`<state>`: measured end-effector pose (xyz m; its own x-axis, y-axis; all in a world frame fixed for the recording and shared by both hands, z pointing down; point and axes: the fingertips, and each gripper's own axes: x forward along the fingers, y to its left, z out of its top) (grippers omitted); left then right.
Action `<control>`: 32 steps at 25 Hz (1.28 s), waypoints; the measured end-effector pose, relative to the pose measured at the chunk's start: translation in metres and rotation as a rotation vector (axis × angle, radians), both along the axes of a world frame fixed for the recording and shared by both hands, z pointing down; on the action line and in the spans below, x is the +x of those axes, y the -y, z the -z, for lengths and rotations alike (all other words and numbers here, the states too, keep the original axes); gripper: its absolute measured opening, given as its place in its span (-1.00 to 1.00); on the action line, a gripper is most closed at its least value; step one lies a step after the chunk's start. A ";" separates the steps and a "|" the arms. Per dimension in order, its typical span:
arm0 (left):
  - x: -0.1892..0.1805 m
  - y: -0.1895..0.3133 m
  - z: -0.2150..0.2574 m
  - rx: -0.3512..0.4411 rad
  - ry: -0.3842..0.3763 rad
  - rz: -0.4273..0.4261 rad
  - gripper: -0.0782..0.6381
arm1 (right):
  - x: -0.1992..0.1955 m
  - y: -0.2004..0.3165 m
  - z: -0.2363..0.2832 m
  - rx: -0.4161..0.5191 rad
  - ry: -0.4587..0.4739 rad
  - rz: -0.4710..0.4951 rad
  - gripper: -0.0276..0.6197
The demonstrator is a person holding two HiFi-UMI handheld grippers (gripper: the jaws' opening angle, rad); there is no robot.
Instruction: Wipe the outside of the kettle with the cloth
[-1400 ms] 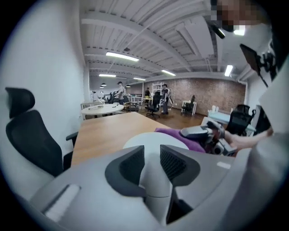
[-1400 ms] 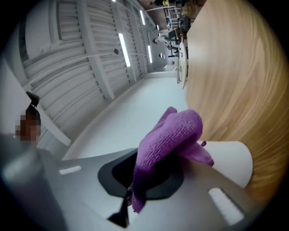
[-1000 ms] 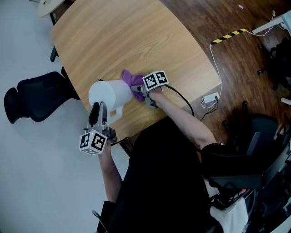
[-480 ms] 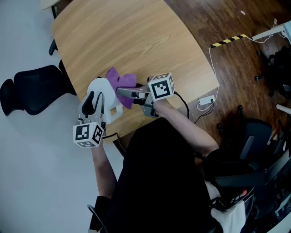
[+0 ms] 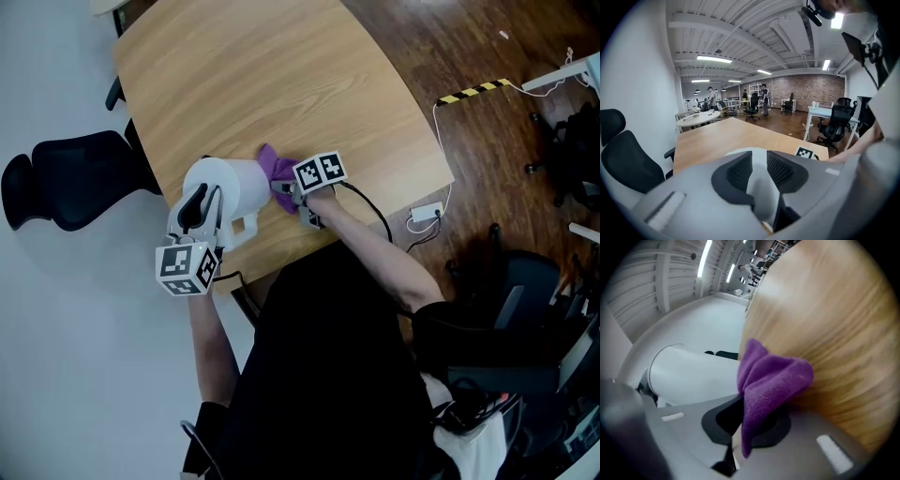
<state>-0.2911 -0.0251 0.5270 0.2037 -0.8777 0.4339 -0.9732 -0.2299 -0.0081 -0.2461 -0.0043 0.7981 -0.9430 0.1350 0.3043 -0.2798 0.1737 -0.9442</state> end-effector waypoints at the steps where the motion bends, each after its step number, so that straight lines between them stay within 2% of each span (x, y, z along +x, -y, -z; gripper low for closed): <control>1: -0.003 0.000 0.003 0.009 -0.003 0.013 -0.19 | 0.001 -0.002 -0.009 -0.017 -0.030 -0.004 -0.84; 3: -0.022 0.002 0.011 0.029 -0.005 0.066 -0.18 | 0.005 0.001 0.008 -0.004 -0.024 -0.023 -0.84; 5: -0.051 0.005 0.010 0.028 -0.037 0.134 -0.14 | 0.007 0.008 0.060 0.042 0.087 -0.057 -0.85; 7: -0.068 0.007 -0.006 -0.021 -0.118 0.154 0.00 | 0.005 0.009 0.119 0.079 0.262 -0.081 -0.84; 9: -0.070 0.008 -0.018 -0.044 -0.250 0.148 0.02 | -0.001 0.003 0.154 0.114 0.371 -0.069 -0.84; 11: -0.069 0.005 -0.016 -0.018 -0.350 0.167 0.06 | -0.007 0.001 0.160 0.147 0.386 -0.047 -0.84; 15: -0.052 -0.013 -0.016 -0.021 -0.428 0.198 0.10 | -0.012 0.022 0.161 0.155 0.415 -0.029 -0.84; 16: -0.045 -0.019 -0.017 -0.026 -0.441 0.196 0.05 | -0.013 0.029 0.161 0.158 0.410 -0.023 -0.84; 17: -0.040 -0.024 -0.018 -0.027 -0.423 0.197 -0.02 | -0.014 0.036 0.162 0.159 0.398 -0.013 -0.84; 19: -0.038 -0.029 -0.010 0.003 -0.275 0.208 -0.07 | -0.010 0.048 0.172 0.169 0.392 -0.002 -0.84; 21: -0.034 -0.022 0.011 0.066 -0.122 0.183 -0.11 | 0.001 0.060 0.210 0.176 0.484 -0.025 -0.85; 23: -0.022 -0.009 0.022 0.084 -0.071 0.116 -0.13 | 0.007 0.064 0.261 0.170 0.622 -0.022 -0.85; 25: -0.012 -0.001 0.012 0.046 -0.008 0.070 -0.11 | -0.002 0.051 0.282 0.180 0.659 0.054 -0.85; 27: -0.007 -0.001 -0.001 0.010 0.073 0.056 -0.08 | -0.014 0.035 0.263 0.168 0.631 0.110 -0.85; 28: -0.004 -0.001 -0.004 0.005 0.096 0.053 -0.08 | -0.016 0.034 0.249 0.138 0.627 0.096 -0.85; 30: -0.002 0.000 -0.004 0.013 0.097 0.054 -0.08 | -0.014 0.039 0.217 0.067 0.612 0.034 -0.85; 32: -0.002 0.001 -0.004 0.021 0.087 0.061 -0.09 | -0.015 0.040 0.168 0.002 0.539 -0.014 -0.85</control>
